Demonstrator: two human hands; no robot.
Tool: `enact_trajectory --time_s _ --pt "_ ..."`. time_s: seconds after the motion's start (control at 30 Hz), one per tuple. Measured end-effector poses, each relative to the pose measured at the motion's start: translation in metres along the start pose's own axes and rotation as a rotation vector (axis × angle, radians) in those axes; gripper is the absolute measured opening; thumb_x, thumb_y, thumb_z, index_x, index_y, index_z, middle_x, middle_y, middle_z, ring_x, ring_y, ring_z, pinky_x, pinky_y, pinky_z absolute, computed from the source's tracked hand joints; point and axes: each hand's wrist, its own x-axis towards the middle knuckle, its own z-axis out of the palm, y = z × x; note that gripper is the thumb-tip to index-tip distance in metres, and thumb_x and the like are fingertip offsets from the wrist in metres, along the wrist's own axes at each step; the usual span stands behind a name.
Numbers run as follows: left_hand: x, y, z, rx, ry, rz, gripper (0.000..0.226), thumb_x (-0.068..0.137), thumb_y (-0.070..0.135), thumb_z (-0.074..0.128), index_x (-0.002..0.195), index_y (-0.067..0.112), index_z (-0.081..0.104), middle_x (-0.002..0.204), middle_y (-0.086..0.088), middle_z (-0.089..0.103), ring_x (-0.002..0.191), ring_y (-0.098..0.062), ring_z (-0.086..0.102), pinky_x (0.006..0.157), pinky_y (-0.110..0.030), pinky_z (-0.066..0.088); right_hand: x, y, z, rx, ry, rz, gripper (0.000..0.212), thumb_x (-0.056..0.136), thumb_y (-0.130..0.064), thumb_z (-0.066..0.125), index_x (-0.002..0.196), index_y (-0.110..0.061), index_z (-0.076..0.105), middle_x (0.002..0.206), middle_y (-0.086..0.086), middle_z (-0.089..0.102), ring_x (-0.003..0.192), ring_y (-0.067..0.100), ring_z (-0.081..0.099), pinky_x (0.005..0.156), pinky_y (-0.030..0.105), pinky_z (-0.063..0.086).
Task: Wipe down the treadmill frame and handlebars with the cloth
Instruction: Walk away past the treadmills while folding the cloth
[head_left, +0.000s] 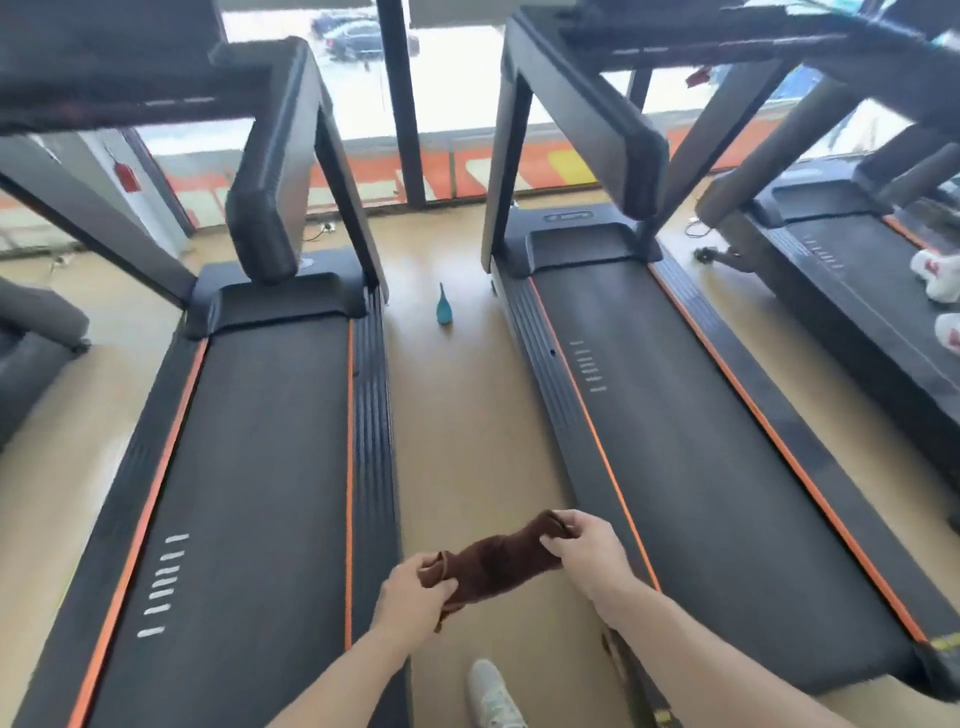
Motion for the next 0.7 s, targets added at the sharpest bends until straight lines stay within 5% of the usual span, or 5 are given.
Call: enact_trajectory --time_s 0.13,0.23,0.4,0.47,0.7 --pt "0.085 0.055 -0.03 0.101 -0.005 -0.023 0.029 0.081 0.023 0.074 0.108 0.031 0.066 0.101 0.001 0.072 0.086 -0.02 0.071 0.07 -0.041 0.064 0.1 -0.075 0.022 -0.098 -0.035 -0.023 0.022 0.09 -0.01 0.071 0.101 -0.029 0.073 0.096 -0.009 0.075 0.094 0.011 0.07 0.071 0.02 0.049" --pt "0.127 0.108 -0.052 0.215 0.007 -0.005 0.03 0.085 0.018 0.072 0.113 0.026 0.064 0.103 0.001 0.069 0.083 -0.018 0.068 0.059 -0.028 0.058 0.166 -0.121 0.04 -0.24 -0.074 -0.022 0.027 0.09 -0.013 0.071 0.115 -0.024 0.074 0.108 -0.002 0.075 0.104 0.017 0.069 0.075 0.021 0.044" --pt "0.227 0.194 -0.081 0.513 -0.068 0.01 0.038 0.085 0.03 0.074 0.118 0.022 0.059 0.118 -0.001 0.065 0.095 -0.021 0.062 0.079 -0.03 0.052 0.287 -0.206 0.071 -0.545 -0.219 -0.083 0.023 0.093 -0.004 0.061 0.103 -0.02 0.073 0.12 0.006 0.072 0.117 0.022 0.065 0.072 0.014 0.036" --pt "0.275 0.23 -0.09 0.617 -0.132 -0.003 0.042 0.084 0.033 0.076 0.119 0.017 0.06 0.12 -0.003 0.066 0.103 -0.024 0.064 0.086 -0.032 0.052 0.34 -0.245 0.086 -0.688 -0.302 -0.124 0.03 0.096 -0.004 0.056 0.118 -0.017 0.071 0.124 0.005 0.069 0.122 0.023 0.063 0.083 0.017 0.043" --pt "0.419 0.354 -0.135 0.59 -0.039 -0.052 0.037 0.083 0.035 0.072 0.115 0.021 0.061 0.12 -0.004 0.066 0.11 -0.027 0.064 0.084 -0.032 0.049 0.515 -0.381 0.114 -0.88 -0.452 -0.179 0.037 0.097 -0.007 0.051 0.133 -0.008 0.06 0.133 0.014 0.063 0.123 0.029 0.06 0.096 0.029 0.048"
